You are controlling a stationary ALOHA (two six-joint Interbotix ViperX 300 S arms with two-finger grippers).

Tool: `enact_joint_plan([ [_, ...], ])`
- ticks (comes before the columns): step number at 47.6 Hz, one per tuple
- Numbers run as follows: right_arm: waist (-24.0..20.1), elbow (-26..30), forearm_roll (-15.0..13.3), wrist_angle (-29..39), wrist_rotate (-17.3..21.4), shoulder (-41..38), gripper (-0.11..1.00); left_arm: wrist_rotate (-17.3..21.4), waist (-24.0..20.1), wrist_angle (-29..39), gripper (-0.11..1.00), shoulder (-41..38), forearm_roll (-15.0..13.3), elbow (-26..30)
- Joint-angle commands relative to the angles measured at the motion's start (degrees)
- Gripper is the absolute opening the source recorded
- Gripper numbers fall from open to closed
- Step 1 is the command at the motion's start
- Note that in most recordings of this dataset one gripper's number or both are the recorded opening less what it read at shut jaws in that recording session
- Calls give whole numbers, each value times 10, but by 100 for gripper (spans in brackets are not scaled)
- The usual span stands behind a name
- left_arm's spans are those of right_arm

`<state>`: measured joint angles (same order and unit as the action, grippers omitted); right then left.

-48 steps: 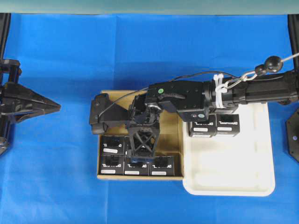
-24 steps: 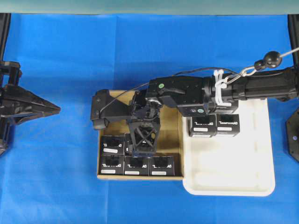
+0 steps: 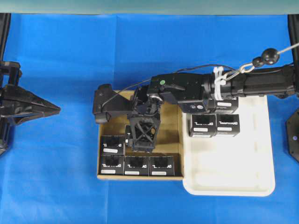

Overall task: Pick the box from inside the cardboard box.
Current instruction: 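Close the right gripper around the package, then lift the package and carry it right toward the white tray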

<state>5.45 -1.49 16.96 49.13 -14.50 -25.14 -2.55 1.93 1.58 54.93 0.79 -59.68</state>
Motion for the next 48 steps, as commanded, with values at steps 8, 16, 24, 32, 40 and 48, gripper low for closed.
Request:
enact_joint_plan([
  [8,-2,0,-10,-9,-1,-2,98,-1,2,-3,-3,-3,2,18],
  [16,-16,-4,-20,-28,3,-5,98,-1,2,-5,-3,-3,2,17],
  [24,-21,-10,-26,-33,5,-11,98,-1,2,-3,-3,-4,2,16],
  [32,-21,-10,-26,-41,10,-10,94,-1,2,-3,-3,-4,2,16],
  [40,-16,-3,-26,-41,11,1,63,-1,2,-3,-3,-4,2,16],
  [48,-4,-1,-27,-31,13,43,63,-1,2,-3,-3,-4,2,16],
])
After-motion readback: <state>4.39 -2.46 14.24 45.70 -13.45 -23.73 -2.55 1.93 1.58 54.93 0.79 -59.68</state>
